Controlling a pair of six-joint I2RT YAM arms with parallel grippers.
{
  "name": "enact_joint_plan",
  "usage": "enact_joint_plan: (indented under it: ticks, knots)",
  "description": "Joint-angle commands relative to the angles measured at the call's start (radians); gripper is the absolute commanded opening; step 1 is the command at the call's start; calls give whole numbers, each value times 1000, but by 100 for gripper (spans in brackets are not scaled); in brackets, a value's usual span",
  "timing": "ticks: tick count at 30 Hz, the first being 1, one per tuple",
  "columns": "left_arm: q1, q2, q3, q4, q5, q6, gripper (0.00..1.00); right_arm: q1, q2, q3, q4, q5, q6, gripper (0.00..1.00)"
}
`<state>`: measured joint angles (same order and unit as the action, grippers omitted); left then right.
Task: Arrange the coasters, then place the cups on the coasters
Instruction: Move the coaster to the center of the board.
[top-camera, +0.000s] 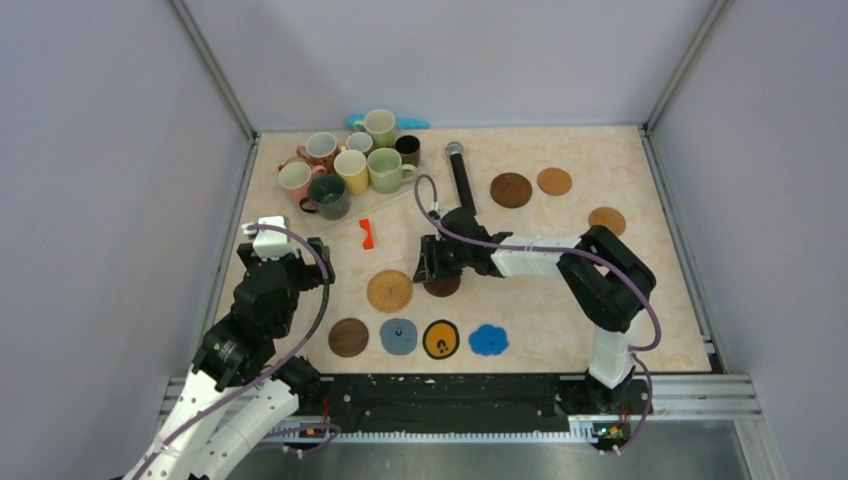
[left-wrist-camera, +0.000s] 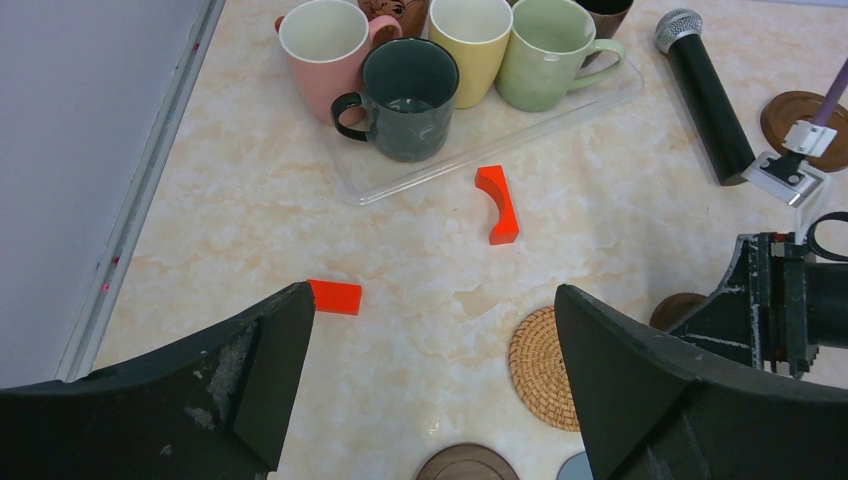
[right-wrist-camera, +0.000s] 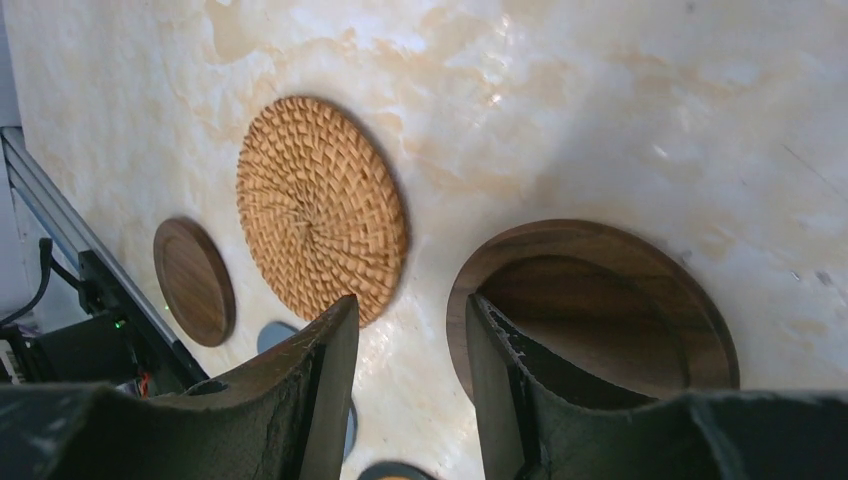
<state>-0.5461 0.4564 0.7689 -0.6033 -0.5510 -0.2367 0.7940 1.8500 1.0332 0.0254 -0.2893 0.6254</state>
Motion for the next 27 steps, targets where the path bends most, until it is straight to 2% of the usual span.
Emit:
enact_joint_plan:
  ticks: [1, 8, 15, 27]
  knots:
    - [-2, 12, -6, 46, -6, 8, 95, 43, 78, 84, -21, 17, -1, 44]
    - [-2, 12, -6, 48, -6, 8, 95, 93, 140, 179, -63, 13, -3, 44]
    - [-2, 11, -6, 48, -5, 8, 95, 116, 152, 199, -71, 21, 7, 44]
    - [-3, 5, -6, 46, -5, 8, 95, 118, 23, 40, -49, 65, 46, 44]
